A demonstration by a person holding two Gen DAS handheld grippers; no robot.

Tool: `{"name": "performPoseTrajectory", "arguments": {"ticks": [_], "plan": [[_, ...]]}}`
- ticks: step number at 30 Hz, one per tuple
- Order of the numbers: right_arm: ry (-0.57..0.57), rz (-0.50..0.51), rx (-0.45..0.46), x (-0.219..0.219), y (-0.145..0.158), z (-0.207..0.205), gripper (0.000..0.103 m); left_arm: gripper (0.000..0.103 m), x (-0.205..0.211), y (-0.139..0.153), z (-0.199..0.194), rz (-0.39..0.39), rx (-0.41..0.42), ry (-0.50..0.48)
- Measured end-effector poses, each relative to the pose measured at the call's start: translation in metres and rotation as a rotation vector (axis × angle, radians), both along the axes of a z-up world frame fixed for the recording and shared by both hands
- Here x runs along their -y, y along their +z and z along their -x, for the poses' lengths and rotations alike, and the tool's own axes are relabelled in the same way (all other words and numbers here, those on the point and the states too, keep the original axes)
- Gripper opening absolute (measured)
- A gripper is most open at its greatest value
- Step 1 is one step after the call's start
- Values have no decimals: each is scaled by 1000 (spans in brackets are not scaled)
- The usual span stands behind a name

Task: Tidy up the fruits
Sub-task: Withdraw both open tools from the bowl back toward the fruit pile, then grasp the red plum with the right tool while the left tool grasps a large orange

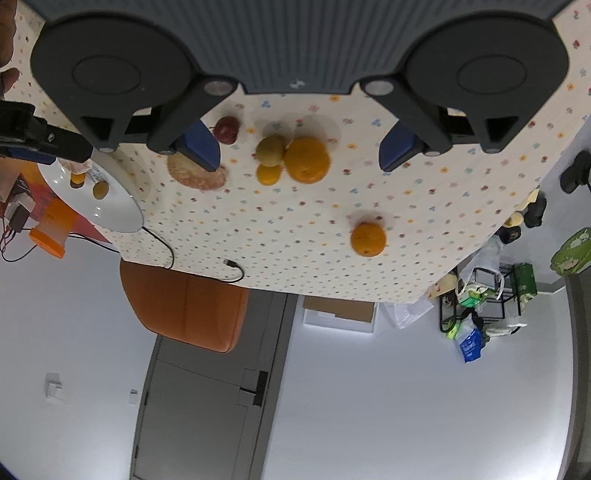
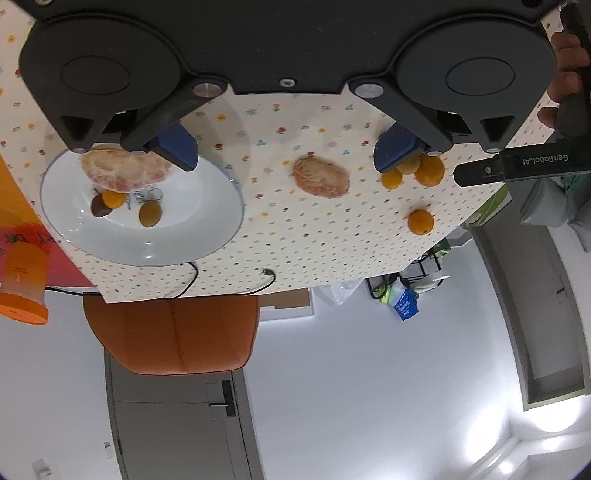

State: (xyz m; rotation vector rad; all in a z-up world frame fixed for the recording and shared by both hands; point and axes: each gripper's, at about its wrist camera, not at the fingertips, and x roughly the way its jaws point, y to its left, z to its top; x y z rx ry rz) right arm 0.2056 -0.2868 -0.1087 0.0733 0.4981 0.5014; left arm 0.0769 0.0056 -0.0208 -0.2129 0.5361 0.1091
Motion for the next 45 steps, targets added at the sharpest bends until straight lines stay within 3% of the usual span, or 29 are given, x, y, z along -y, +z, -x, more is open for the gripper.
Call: {"name": "performPoseTrajectory", "arguments": {"ticks": [12, 30, 33, 38, 45], "plan": [[43, 22, -11, -29, -7, 2, 103, 91, -24, -7, 3, 22, 28, 16], [101, 58, -62, -55, -25, -18, 90, 72, -24, -29, -32, 67, -17, 18], [111, 58, -64, -57, -26, -20, 88, 67, -24, -33, -36, 84, -20, 15], [134, 56, -64, -62, -25, -21, 85, 37, -28, -39, -41, 162, -31, -17], [162, 61, -60, -76, -25, -24, 80, 34, -30, -36, -35, 160, -35, -2]]}}
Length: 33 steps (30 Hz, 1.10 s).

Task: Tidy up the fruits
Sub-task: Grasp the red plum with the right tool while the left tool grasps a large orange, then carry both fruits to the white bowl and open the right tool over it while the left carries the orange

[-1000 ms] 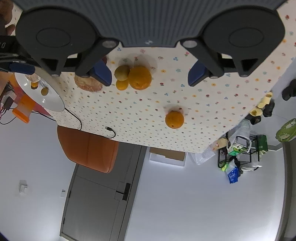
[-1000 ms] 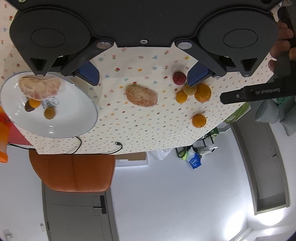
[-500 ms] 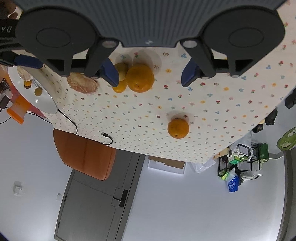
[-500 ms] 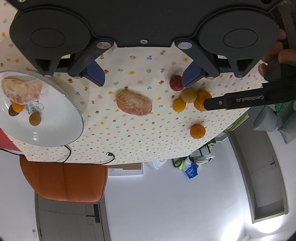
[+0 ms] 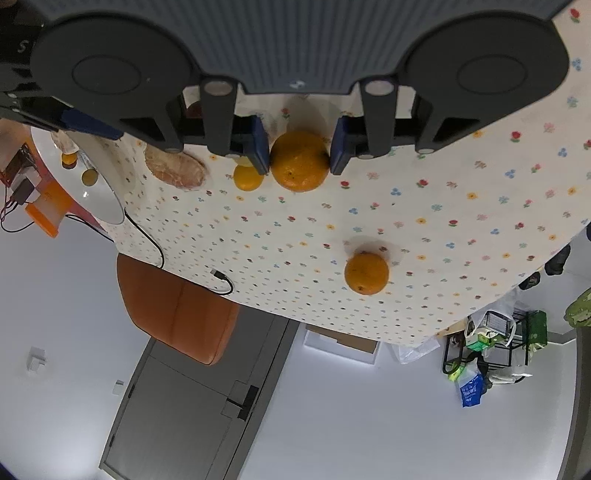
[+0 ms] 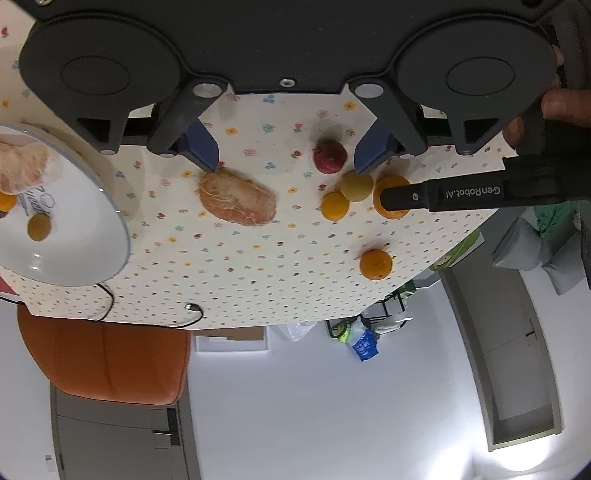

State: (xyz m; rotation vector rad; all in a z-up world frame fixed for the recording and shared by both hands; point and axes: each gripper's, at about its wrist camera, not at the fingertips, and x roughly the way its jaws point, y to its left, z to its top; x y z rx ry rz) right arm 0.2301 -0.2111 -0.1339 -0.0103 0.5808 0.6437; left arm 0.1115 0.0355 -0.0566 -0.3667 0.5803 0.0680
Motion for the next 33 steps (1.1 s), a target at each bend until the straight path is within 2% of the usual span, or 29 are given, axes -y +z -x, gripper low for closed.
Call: {"name": "performPoseTrajectory", "arguments": {"ticks": [17, 19, 21, 23, 33], "plan": [[40, 11, -20, -28, -9, -7, 59, 34, -22, 3, 21, -19, -6, 69], [47, 16, -20, -31, -11, -8, 50, 34, -21, 3, 21, -19, -13, 65], [52, 15, -36, -32, -13, -11, 31, 34, -21, 2, 21, -25, -12, 65], [48, 11, -32, -31, -14, -11, 24, 34, -19, 2, 21, -29, -8, 69], [31, -2, -22, -19, -11, -10, 22, 36, -15, -7, 13, -33, -22, 63]]}}
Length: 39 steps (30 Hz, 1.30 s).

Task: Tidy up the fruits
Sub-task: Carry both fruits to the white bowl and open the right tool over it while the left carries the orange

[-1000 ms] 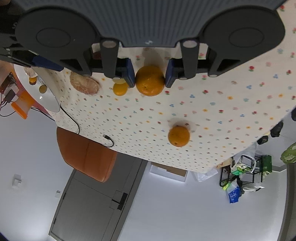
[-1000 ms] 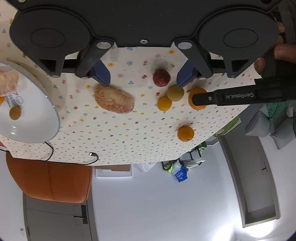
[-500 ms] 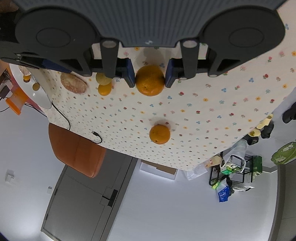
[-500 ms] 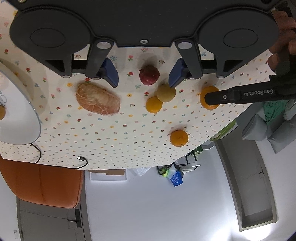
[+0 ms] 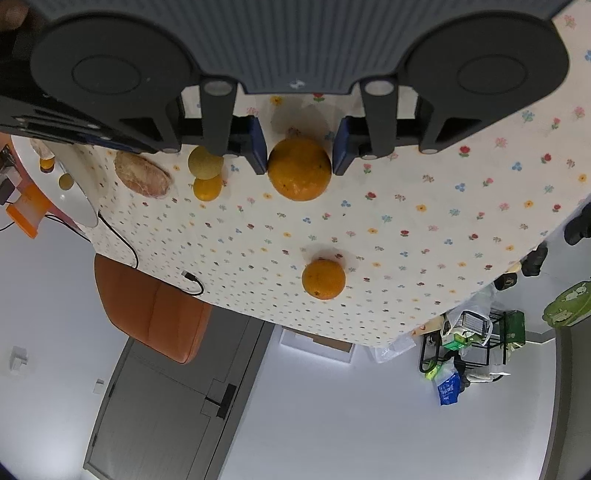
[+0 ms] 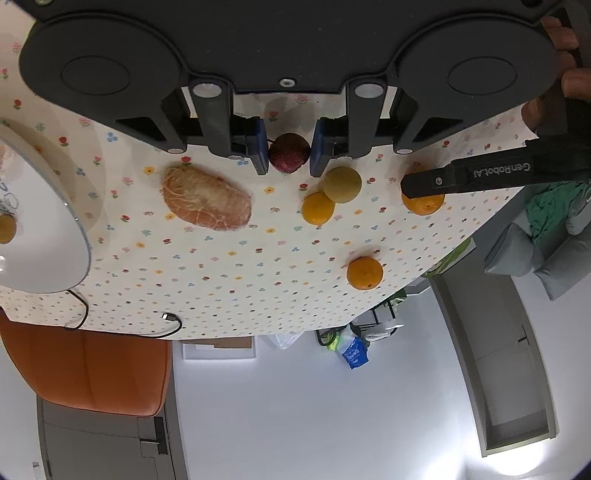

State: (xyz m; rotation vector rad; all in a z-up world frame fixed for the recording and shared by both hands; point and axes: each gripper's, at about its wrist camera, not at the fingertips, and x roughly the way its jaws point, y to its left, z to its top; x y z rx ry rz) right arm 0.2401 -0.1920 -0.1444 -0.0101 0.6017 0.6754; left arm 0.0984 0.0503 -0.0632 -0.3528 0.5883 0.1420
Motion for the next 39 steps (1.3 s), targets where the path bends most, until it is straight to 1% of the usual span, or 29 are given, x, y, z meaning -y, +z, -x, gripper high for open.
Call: {"name": "performPoseTrajectory", "arguments": {"ticks": [5, 14, 21, 39], "plan": [[-9, -8, 9, 7, 3, 1, 22, 35, 2, 3, -1, 6, -5, -2], [-27, -26, 22, 22, 8, 4, 22, 35, 17, 14, 1, -19, 21, -30], [-55, -44, 34, 38, 13, 7, 22, 35, 30, 22, 0, -43, 37, -48], [-149, -87, 58, 86, 21, 7, 22, 35, 71, 35, -9, -77, 67, -125]]}}
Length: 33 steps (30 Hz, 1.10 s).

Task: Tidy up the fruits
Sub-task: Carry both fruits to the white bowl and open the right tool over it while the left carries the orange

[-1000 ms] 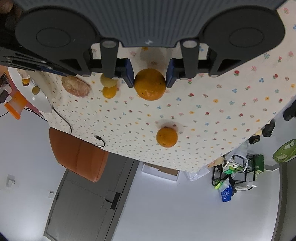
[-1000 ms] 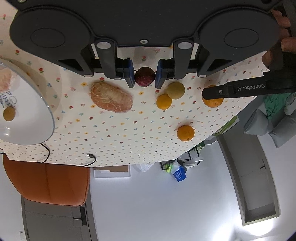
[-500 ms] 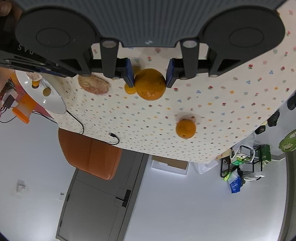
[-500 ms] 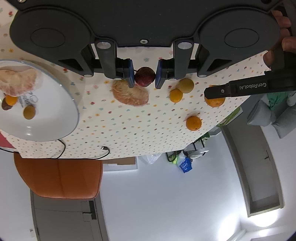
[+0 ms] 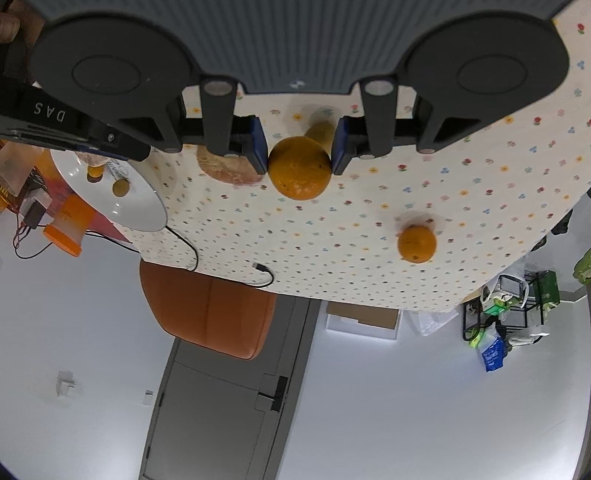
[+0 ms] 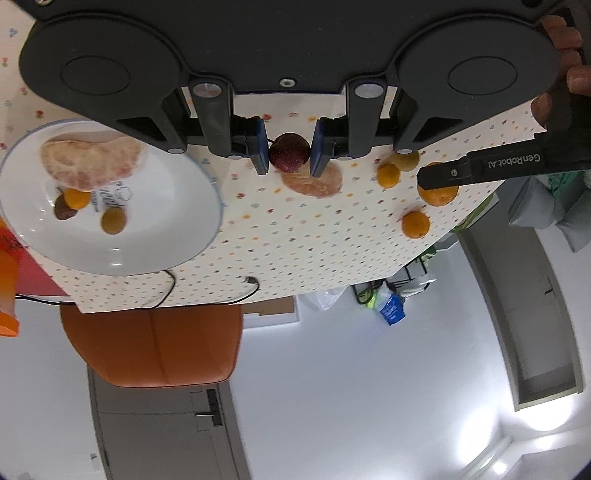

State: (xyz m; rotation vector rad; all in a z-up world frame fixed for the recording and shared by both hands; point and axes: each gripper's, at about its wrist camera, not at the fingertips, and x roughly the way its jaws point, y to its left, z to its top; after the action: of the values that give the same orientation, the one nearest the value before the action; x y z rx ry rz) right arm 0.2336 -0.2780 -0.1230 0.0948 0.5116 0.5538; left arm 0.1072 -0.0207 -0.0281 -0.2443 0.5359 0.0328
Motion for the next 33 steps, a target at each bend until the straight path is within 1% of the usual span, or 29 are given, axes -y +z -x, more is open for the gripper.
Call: {"name": "performPoseTrajectory", "arguments": {"ticks": [23, 33], "plan": [[-145, -32, 13, 61, -3, -16, 22, 35, 55, 6, -30, -22, 18, -108], [-159, -44, 21, 72, -3, -35, 22, 35, 74, 6, -42, -37, 13, -133]]}}
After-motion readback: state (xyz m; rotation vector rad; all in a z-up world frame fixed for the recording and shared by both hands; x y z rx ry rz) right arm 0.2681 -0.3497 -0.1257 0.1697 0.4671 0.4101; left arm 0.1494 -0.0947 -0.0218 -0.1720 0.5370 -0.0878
